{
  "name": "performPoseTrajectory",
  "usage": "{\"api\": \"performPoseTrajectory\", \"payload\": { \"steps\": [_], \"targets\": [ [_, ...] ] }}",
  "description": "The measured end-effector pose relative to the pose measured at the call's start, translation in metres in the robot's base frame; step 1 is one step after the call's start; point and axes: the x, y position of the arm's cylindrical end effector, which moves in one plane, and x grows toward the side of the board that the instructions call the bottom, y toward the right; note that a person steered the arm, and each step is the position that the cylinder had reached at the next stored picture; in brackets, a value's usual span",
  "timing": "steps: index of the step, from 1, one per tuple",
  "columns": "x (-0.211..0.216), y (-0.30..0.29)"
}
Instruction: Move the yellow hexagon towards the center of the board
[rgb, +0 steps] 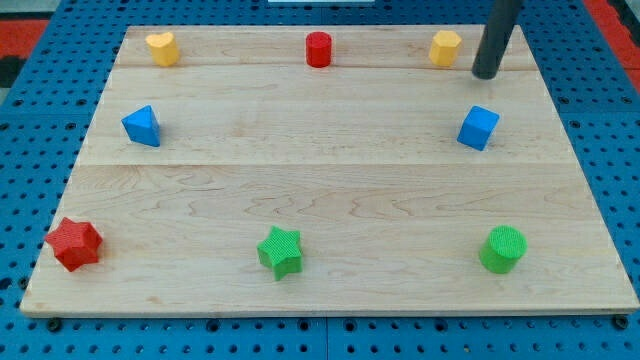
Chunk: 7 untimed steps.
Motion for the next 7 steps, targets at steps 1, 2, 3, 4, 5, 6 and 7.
{"api": "performPoseTrajectory", "payload": {
  "steps": [1, 2, 3, 4, 5, 6, 7],
  "targets": [
    [-0.043, 0.027],
    [-0.020, -0.031],
    [-0.028, -0.071],
    [-0.050, -0.035],
    [-0.084, -0.038],
    [-0.077, -0.097],
    [-0.023, -0.140]
  ]
}}
